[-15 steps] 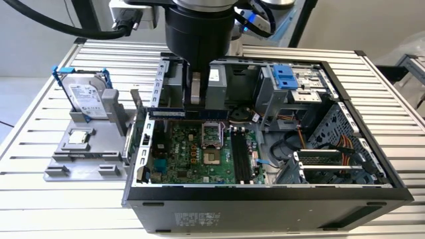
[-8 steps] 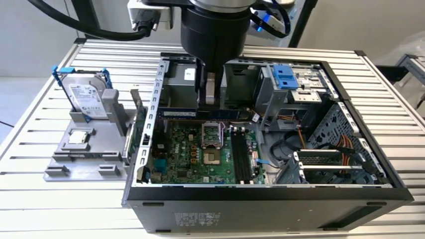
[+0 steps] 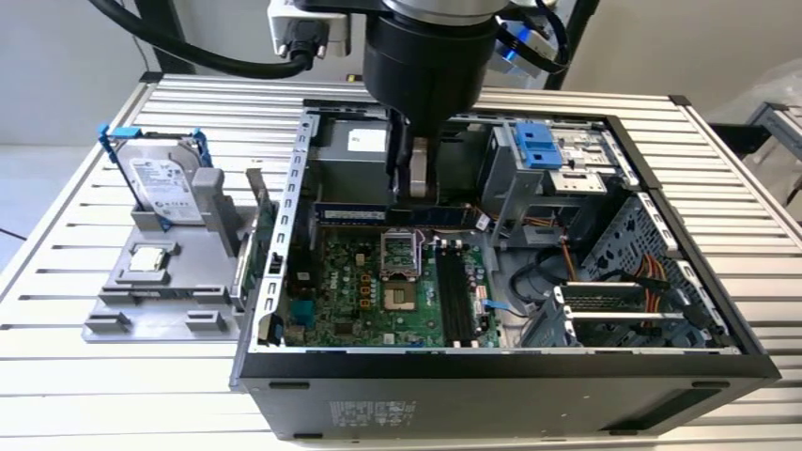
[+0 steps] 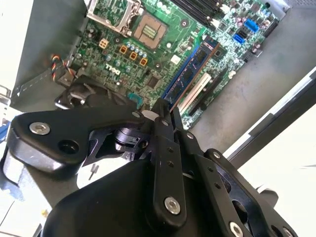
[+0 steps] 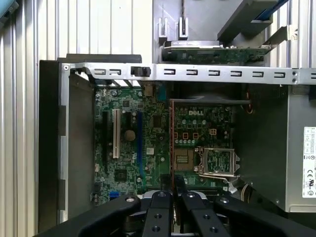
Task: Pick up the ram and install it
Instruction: 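Pick up the ram and move it above insertion slot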
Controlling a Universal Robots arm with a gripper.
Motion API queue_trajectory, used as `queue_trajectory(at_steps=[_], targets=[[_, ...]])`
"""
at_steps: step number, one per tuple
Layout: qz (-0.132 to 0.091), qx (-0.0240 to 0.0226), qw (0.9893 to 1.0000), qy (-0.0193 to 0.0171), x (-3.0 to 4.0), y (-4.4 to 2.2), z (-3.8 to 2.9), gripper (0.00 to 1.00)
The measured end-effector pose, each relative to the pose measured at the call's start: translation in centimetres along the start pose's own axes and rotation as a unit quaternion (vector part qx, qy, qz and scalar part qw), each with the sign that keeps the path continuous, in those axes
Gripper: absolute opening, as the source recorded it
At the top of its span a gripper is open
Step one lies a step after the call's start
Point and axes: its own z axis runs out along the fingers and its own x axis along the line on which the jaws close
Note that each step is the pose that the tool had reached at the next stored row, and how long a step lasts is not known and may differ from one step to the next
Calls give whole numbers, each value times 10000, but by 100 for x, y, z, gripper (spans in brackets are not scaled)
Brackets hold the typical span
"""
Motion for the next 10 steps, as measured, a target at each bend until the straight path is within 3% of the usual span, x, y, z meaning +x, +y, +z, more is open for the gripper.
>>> queue_trajectory(at_steps=[10], targets=[[0, 0, 10000, 0, -3, -113, -5, 0]])
